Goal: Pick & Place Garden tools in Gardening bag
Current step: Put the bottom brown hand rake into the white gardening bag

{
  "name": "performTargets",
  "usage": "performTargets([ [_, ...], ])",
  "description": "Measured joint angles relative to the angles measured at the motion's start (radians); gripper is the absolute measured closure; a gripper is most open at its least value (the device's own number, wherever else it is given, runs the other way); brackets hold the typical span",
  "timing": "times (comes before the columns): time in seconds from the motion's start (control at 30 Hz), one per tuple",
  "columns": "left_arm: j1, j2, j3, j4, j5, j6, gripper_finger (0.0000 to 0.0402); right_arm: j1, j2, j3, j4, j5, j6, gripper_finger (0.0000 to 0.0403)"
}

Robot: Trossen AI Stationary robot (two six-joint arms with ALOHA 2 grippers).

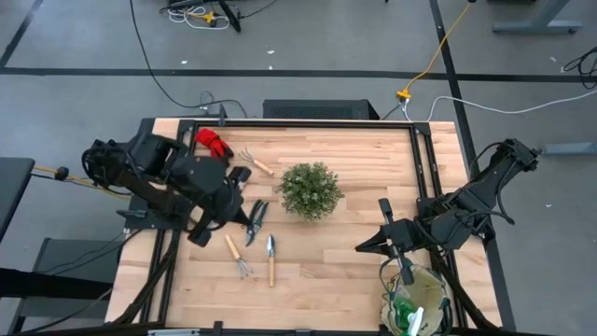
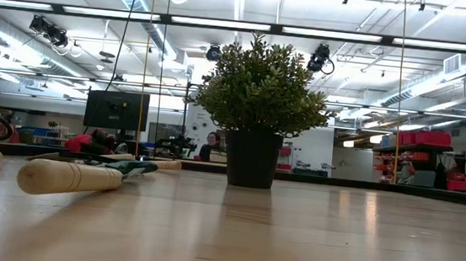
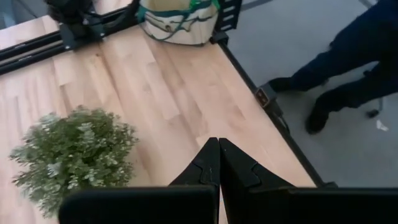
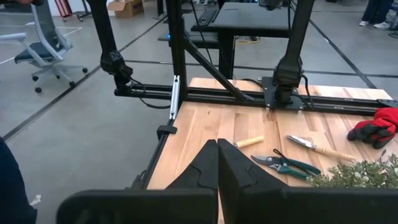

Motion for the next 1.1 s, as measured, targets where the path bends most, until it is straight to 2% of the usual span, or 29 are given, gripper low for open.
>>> performTargets([
  [0.23, -0.063, 0.013, -0.001, -0.032, -0.054, -0.028, 0.0401, 0.0, 0.0, 0.0, 0.029, 0.0, 0.0, 0.0403],
  [0.8, -0.165, 0.072, -0.002, -0.111, -0.073, -0.075, 0.0401, 0.0, 0.0, 0.0, 0.042, -0.002, 0.001, 0.0403],
  [1.1, -0.175, 0.092, -0.001, -0.066, -0.056, -0.059, 0.0401, 0.001, 0.0, 0.0, 0.043, -0.023, 0.003, 0.0403],
])
